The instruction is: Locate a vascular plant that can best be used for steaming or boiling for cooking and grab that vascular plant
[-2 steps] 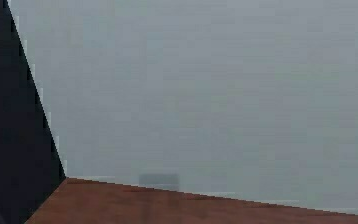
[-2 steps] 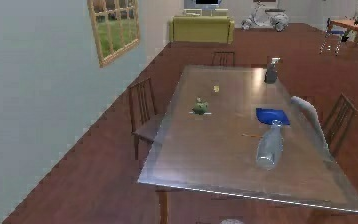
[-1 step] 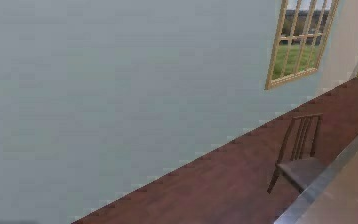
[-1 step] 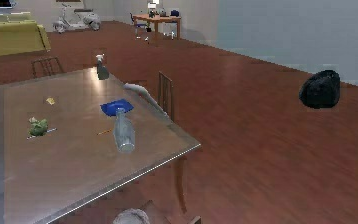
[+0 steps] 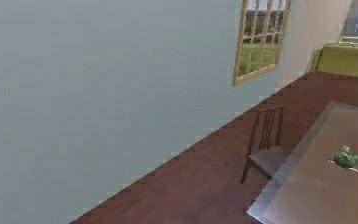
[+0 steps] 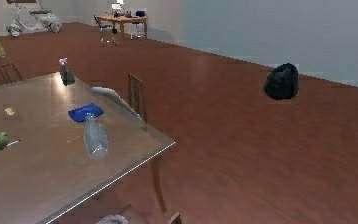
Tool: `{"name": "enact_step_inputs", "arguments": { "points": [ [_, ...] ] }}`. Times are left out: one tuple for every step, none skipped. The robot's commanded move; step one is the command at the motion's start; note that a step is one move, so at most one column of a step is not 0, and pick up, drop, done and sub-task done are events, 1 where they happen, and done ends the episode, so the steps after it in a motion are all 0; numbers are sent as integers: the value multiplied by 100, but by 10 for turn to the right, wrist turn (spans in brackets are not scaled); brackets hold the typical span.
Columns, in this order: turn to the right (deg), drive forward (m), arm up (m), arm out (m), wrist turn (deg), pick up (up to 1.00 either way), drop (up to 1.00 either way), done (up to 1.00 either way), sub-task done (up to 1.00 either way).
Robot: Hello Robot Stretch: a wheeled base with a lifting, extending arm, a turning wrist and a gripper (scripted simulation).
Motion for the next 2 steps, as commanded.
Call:
{"name": "enact_step_inputs", "arguments": {
  "points": [
    [0,75,0,0,0,0,0,0,0],
    [390,0,0,0,0,0,0,0,0]
  ]
}}
